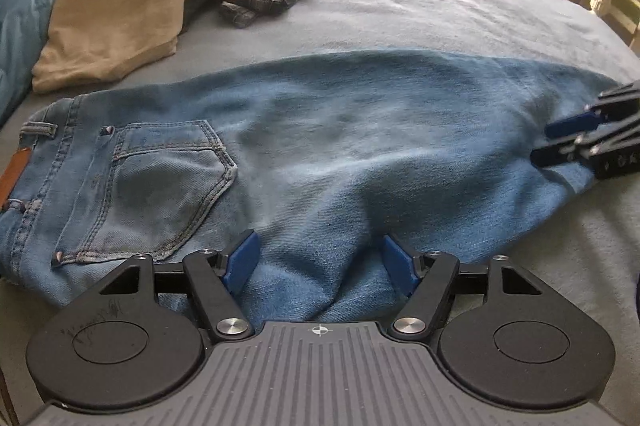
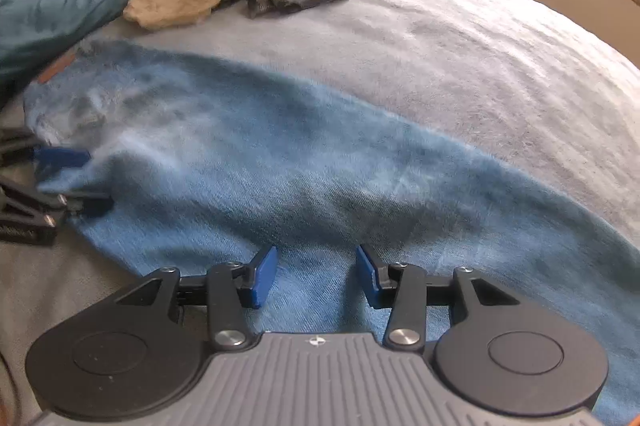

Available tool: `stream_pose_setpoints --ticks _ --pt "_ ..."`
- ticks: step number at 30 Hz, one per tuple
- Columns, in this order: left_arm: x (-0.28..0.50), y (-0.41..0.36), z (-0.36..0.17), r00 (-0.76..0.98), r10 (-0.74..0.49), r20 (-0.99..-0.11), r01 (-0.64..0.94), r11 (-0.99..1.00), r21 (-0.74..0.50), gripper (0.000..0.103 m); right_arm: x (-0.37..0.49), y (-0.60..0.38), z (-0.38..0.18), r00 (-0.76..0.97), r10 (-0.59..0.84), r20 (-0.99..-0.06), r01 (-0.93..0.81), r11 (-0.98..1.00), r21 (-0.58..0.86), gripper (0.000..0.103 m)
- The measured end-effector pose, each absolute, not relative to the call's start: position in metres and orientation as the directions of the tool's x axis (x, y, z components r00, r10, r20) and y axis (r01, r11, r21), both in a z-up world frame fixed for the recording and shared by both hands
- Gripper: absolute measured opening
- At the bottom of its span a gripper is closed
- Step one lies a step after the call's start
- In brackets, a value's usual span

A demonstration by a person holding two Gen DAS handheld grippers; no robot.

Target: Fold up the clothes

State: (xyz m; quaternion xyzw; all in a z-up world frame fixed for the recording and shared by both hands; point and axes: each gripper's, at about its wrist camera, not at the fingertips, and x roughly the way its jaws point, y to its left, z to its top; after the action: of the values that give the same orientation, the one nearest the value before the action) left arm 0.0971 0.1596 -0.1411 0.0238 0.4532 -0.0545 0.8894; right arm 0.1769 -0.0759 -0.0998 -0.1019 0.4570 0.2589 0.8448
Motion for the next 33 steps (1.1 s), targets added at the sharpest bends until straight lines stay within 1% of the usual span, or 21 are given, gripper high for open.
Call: stream_pose_setpoints --ticks 2,5,6,8,11,13,16,17,19,21,24,25,28,29,31,33 --pt "0.096 0.160 -0.141 0.586 -0.075 -0.807 0.121 0.993 -0.004 0.069 0.175 -0.074 -0.089 0.472 0.371 -0.800 -0.535 0.841 0.074 0.046" --pt "0.094 0.159 -0.140 0.588 -0.072 -0.805 0.124 0.992 0.002 0.069 0.170 -0.065 -0.081 0.499 0.411 -0.763 -0.586 0.809 0.053 0.046" --pt "0.094 0.160 -0.138 0.589 -0.073 -0.805 0.124 0.992 0.001 0.069 0.170 -0.061 -0.089 0.475 0.399 -0.784 -0.602 0.798 0.041 0.047" --pt "0.091 0.160 -0.129 0.604 -0.068 -0.794 0.125 0.992 0.009 0.069 0.171 -0.055 -0.106 0.426 0.370 -0.826 -0.634 0.773 0.019 0.051" --pt "0.082 0.154 -0.109 0.683 -0.061 -0.728 0.156 0.986 0.063 0.069 0.167 -0.062 -0.117 0.429 0.392 -0.814 -0.643 0.766 0.029 0.054" --pt "0.084 0.148 -0.099 0.720 -0.079 -0.689 0.184 0.980 0.080 0.069 0.169 -0.063 -0.116 0.423 0.394 -0.816 -0.643 0.765 0.036 0.055" --pt "0.103 0.138 -0.100 0.734 -0.058 -0.676 0.173 0.979 0.104 0.069 0.171 -0.061 -0.116 0.423 0.392 -0.817 -0.642 0.766 0.035 0.057" --pt "0.111 0.135 -0.103 0.734 -0.047 -0.678 0.164 0.980 0.110 0.069 0.171 -0.060 -0.116 0.425 0.389 -0.817 -0.643 0.765 0.030 0.057" --pt "0.123 0.133 -0.117 0.703 -0.029 -0.710 0.143 0.984 0.102 0.069 0.170 -0.060 -0.117 0.426 0.388 -0.817 -0.640 0.768 0.031 0.058" --pt "0.129 0.130 -0.138 0.635 -0.012 -0.772 0.156 0.981 0.113 0.070 0.169 -0.061 -0.118 0.427 0.391 -0.815 -0.640 0.767 0.033 0.058" --pt "0.122 0.131 -0.150 0.653 -0.001 -0.757 0.143 0.982 0.122 0.073 0.169 -0.061 -0.119 0.425 0.396 -0.814 -0.642 0.766 0.037 0.058" --pt "0.123 0.132 -0.150 0.649 -0.003 -0.761 0.139 0.984 0.114 0.074 0.169 -0.061 -0.119 0.424 0.397 -0.814 -0.642 0.765 0.039 0.058" --pt "0.129 0.138 -0.149 0.623 -0.009 -0.782 0.112 0.991 0.078 0.080 0.170 -0.061 -0.120 0.425 0.399 -0.813 -0.642 0.766 0.041 0.060" --pt "0.130 0.139 -0.149 0.616 -0.009 -0.787 0.105 0.992 0.071 0.081 0.170 -0.061 -0.120 0.425 0.400 -0.812 -0.642 0.766 0.041 0.061" --pt "0.130 0.138 -0.149 0.613 -0.003 -0.790 0.097 0.993 0.072 0.082 0.169 -0.060 -0.119 0.424 0.397 -0.814 -0.637 0.770 0.044 0.064" --pt "0.130 0.136 -0.148 0.611 0.008 -0.792 0.088 0.993 0.079 0.083 0.168 -0.059 -0.119 0.425 0.394 -0.815 -0.634 0.772 0.043 0.065"
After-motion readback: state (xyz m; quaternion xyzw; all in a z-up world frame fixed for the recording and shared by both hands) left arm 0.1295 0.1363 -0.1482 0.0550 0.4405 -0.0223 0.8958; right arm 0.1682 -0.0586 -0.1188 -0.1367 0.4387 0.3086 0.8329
